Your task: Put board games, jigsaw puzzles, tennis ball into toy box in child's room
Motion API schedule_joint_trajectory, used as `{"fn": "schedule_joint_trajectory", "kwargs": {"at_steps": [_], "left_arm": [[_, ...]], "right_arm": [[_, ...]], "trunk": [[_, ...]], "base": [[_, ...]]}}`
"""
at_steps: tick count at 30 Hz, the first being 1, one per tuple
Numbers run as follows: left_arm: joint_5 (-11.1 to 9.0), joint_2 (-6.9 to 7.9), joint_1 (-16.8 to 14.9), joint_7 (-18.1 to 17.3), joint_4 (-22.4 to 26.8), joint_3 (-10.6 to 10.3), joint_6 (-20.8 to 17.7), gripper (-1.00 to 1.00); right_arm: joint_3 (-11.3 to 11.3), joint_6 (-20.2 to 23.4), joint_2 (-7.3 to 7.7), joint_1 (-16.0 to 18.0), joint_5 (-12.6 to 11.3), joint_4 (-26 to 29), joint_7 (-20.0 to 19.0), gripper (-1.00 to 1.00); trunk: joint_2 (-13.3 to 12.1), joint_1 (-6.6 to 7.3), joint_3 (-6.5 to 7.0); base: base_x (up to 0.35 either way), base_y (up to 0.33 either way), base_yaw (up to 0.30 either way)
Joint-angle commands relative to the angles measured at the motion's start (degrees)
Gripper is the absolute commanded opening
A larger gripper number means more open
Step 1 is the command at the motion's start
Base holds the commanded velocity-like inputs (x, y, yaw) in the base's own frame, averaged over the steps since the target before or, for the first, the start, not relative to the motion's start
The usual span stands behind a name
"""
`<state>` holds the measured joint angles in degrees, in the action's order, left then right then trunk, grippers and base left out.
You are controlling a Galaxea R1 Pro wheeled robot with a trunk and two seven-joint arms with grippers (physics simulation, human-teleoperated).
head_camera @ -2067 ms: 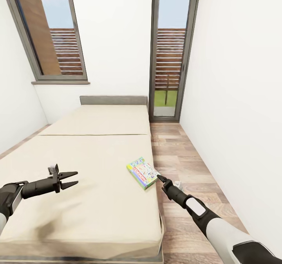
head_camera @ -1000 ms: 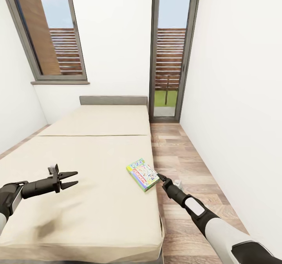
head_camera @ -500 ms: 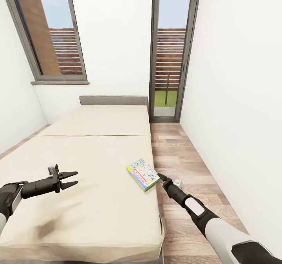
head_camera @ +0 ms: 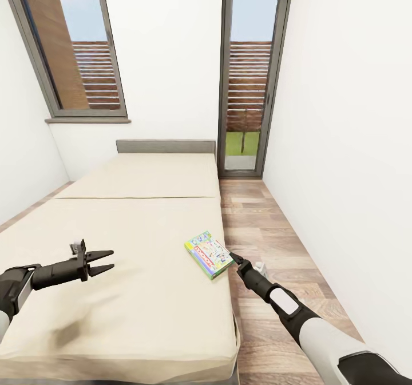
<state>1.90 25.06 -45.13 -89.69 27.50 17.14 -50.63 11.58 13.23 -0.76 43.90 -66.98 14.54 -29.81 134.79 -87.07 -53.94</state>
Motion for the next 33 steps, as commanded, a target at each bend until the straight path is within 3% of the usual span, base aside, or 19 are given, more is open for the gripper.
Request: {"fn": "schedule_joint_trajectory", "kwargs": {"at_steps": [1,14,33], "left_arm": [[0.21,-0.01,-0.03,-0.31,0.01,0.09,-0.61,1.0],[0.21,-0.01,-0.05,-0.31,0.01,0.09,-0.61,1.0],[0.21,-0.01,-0.05,-0.31,0.01,0.09,-0.61,1.0]], "right_arm": [[0.2,0.28,0.01,0.04,-0.49,-0.04,-0.1,1.0],[2.37,0.64,0.05,0.04,0.47,-0.04,0.0,1.0],[2.65,0.99,0.06,0.04,0.62,-0.05,0.09,1.0]], "trunk": [[0.02,0.01,-0.05],[0.02,0.01,-0.05],[0.02,0.01,-0.05]], "base": [[0.0,0.0,0.0],[0.0,0.005,0.0],[0.001,0.013,0.0]]}}
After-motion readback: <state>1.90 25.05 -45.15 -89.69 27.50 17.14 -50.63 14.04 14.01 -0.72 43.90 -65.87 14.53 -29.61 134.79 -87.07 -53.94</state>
